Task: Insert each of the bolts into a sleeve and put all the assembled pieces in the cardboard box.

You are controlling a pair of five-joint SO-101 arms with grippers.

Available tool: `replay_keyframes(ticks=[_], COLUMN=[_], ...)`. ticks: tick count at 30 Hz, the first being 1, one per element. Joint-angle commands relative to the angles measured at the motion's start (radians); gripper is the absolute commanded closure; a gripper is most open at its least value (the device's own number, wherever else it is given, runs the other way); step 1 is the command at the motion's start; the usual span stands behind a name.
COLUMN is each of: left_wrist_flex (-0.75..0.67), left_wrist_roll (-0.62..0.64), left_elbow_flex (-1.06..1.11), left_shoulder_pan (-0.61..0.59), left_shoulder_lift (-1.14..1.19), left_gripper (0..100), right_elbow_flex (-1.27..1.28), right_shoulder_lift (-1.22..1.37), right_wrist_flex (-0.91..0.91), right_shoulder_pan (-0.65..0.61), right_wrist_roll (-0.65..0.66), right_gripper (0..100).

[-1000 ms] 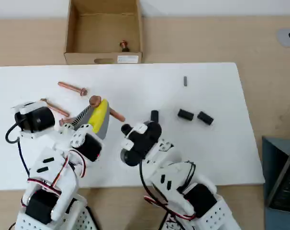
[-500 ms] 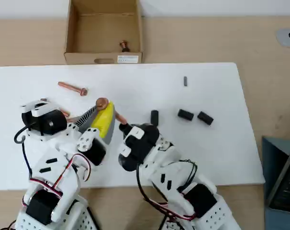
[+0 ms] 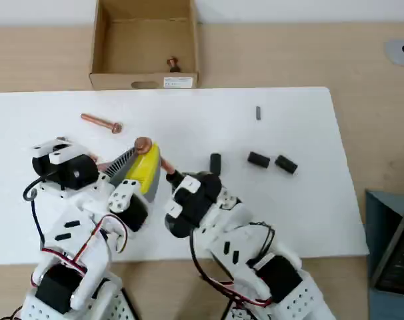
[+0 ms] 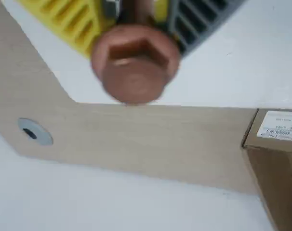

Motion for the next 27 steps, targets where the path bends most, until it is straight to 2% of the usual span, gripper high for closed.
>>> replay_keyframes(ticks=[1,18,27], left_wrist_flex=[0.035,0.101,0.101], left_wrist_roll=[-0.005,0.068,0.092], left_elbow_flex=[-0.02,-0.031,0.081], left_shoulder_pan=[0.009,0.081,0.129], left_shoulder_lift=[-0.008,-0.008,-0.008], left_gripper=[100,100,100], right_elbow_flex=[-0.007,-0.01,-0.05], right_shoulder_lift=[-0.153,-0.153,-0.153], right_wrist_flex=[-0.04,-0.068,-0.068], right_shoulder_pan=[0.018,0.016,0.013], right_wrist_roll=[0.006,0.008,0.008], right_gripper=[98.9,98.9,98.9])
